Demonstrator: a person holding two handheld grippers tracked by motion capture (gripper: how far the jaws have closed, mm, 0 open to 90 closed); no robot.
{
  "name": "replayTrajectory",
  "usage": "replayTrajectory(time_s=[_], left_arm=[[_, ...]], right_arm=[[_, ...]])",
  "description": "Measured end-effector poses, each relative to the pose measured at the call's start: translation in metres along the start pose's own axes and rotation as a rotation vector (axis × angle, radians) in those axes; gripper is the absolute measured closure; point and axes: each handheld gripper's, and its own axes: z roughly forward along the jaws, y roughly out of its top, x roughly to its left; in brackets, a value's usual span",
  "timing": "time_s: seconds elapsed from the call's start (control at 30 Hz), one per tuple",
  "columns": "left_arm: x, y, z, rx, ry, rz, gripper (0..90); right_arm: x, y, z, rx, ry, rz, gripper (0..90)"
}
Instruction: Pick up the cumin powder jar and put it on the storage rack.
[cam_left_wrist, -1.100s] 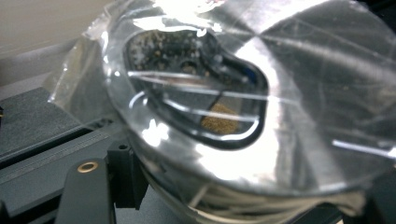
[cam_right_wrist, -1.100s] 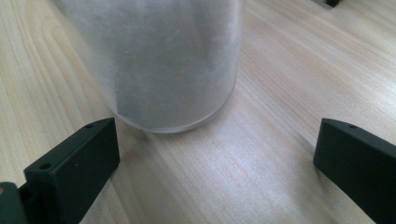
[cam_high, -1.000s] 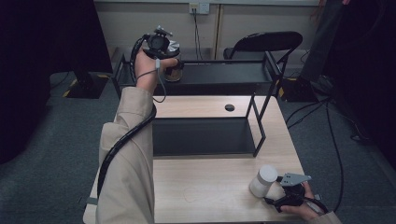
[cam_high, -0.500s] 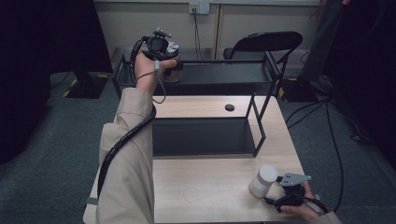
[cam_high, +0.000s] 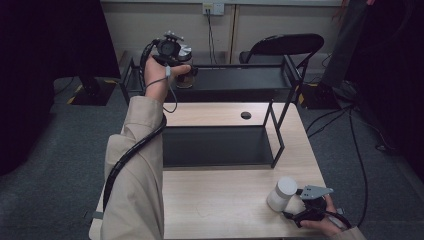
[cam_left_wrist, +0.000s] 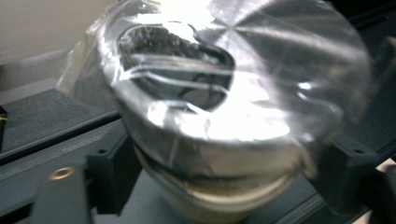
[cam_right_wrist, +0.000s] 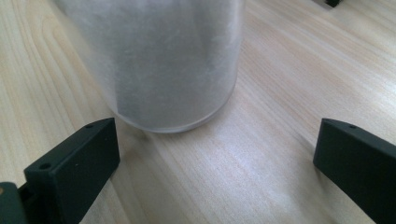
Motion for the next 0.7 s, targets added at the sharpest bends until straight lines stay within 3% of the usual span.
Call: replayTrajectory(time_s=[0.23,0.4,0.57,0.7], left_arm=[[-0.007,-0.013,-0.013,-0.027,0.037,-0.010,2.7],[-0.005,-0.026,-0.024,-0.060,-0.005,0.012,1.5],[-0.010,-0.036,-0.033,-0.075,-0.007,0.061,1.1],[-0.008,-0.047,-0.039,-0.082,-0.031,0.066,0.9]], right_arm=[[0.000,0.000,0.000,0.000,0.000,0.000,0.0],[0.000,0.000,0.000,0.000,0.000,0.000,0.0],[0.000,0.000,0.000,0.000,0.000,0.000,0.0],[0.000,0.000,0.000,0.000,0.000,0.000,0.0]])
